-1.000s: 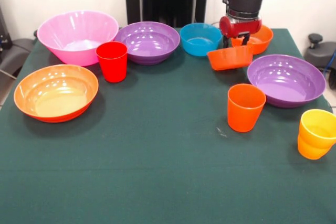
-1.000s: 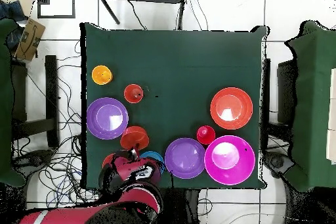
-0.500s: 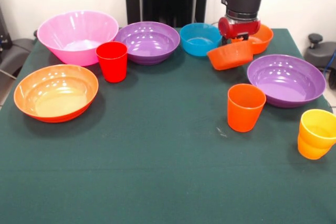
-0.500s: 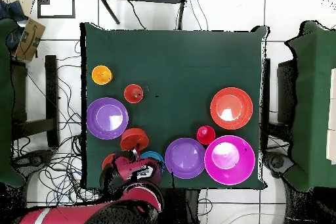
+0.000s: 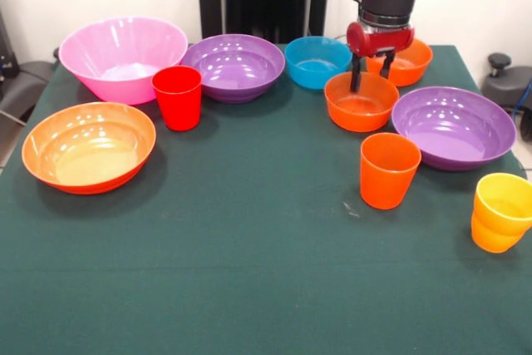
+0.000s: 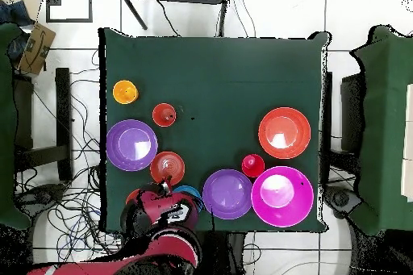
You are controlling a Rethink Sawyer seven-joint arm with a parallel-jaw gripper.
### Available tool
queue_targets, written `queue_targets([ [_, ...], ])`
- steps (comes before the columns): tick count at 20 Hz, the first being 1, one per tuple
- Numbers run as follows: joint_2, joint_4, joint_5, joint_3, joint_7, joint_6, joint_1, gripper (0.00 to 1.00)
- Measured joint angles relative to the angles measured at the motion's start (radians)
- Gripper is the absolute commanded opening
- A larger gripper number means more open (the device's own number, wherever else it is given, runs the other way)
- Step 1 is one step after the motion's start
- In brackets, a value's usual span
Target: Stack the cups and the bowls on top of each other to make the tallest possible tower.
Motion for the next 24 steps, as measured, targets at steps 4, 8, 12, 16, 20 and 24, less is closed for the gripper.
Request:
queue_targets([
  [4,-0.016,0.000,0.002,0.000,0.000,0.024,0.001,1.00],
  [8,-0.025,0.000,0.005,0.000,0.001,0.034,0.005,1.00],
  [12,-0.025,0.000,0.010,-0.003,0.004,0.034,0.018,1.00],
  [16,-0.025,0.000,0.011,-0.010,0.018,0.034,0.033,1.00],
  [20,-0.025,-0.002,0.015,-0.014,0.036,0.033,0.042,0.00],
  [24,-0.027,-0.004,0.015,-0.016,0.054,0.034,0.044,0.00],
])
